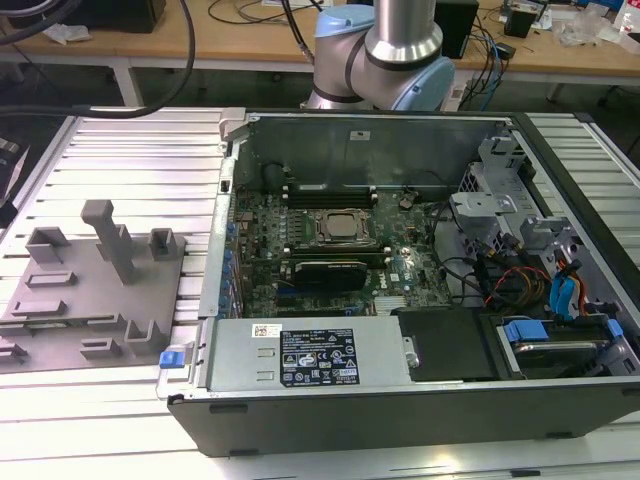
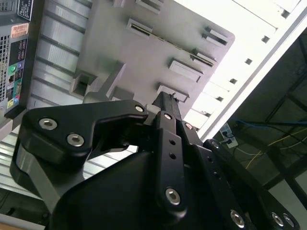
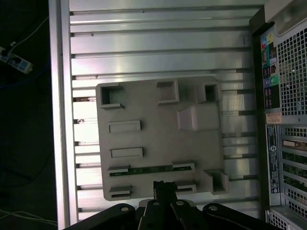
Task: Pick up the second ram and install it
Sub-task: 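Reach for the second ram, then pick up the second ram and move it above second insertion slot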
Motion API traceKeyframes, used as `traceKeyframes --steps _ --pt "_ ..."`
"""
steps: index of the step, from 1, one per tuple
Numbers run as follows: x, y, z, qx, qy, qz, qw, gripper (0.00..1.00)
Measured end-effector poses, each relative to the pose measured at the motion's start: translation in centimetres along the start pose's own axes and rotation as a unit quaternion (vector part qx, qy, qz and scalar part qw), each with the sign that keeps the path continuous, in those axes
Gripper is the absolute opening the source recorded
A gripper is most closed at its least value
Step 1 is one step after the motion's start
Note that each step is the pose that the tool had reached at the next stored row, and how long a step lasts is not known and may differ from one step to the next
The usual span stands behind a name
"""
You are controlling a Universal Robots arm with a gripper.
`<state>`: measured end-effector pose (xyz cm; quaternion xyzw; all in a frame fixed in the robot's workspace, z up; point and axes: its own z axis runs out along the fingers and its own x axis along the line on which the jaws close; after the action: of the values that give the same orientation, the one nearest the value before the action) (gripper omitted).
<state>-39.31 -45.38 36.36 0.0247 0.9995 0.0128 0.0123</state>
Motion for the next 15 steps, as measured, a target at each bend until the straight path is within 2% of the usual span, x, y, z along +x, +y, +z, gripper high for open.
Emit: traceKeyframes --steps 8,11,13,14,15 --pt "0.00 -0.02 0.00 0.0000 0.0000 -0.001 1.0000 0.11" --pt "0.00 -0.02 -0.01 -0.0005 0.0006 -0.023 0.9997 0.11" --pt "0.00 -0.02 -0.01 -0.0010 0.0012 -0.042 0.9991 0.11" --pt "0.00 -0.02 -0.01 -0.0013 0.0015 -0.055 0.9985 0.11" --pt "0.00 -0.02 -0.01 -0.0018 0.0020 -0.075 0.9972 0.11"
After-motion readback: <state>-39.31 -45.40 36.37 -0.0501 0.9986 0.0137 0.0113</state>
